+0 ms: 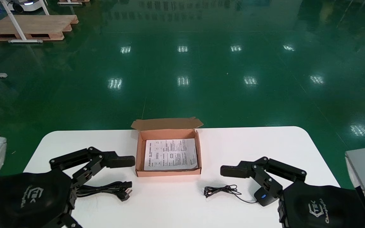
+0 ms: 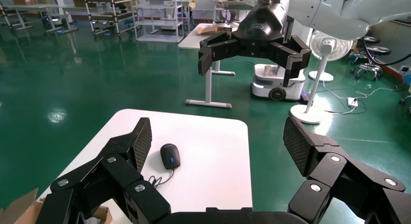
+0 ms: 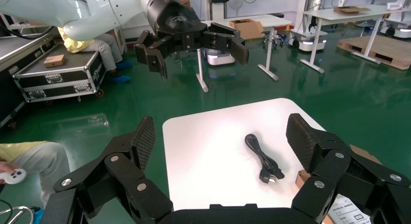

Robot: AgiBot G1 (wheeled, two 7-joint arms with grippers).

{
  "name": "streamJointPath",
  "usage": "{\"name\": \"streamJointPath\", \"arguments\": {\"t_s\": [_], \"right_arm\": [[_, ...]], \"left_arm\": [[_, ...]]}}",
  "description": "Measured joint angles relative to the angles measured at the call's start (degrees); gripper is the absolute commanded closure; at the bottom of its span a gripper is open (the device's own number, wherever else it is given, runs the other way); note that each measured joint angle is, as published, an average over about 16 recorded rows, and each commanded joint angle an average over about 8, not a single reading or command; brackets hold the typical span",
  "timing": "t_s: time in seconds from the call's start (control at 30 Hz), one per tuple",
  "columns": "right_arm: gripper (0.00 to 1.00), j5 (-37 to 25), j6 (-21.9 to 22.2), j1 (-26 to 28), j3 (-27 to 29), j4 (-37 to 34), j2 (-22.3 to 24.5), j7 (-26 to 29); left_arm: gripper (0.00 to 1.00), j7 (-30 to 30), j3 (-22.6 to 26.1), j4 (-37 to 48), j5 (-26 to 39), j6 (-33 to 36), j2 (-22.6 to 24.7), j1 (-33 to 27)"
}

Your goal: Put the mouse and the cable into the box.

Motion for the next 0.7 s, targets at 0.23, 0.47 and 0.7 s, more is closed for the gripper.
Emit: {"name": "streamJointPath", "arguments": {"t_s": [0.23, 0.47, 0.7], "right_arm": [[0.0, 0.0, 0.0, 0.0, 0.0, 0.0, 0.0, 0.0], [0.0, 0.0, 0.0, 0.0, 0.0, 0.0, 0.0, 0.0], [0.0, 0.0, 0.0, 0.0, 0.0, 0.0, 0.0, 0.0]], "left_arm": [[0.0, 0.0, 0.0, 0.0, 0.0, 0.0, 0.0, 0.0], [0.0, 0.0, 0.0, 0.0, 0.0, 0.0, 0.0, 0.0], [0.0, 0.0, 0.0, 0.0, 0.0, 0.0, 0.0, 0.0]]}}
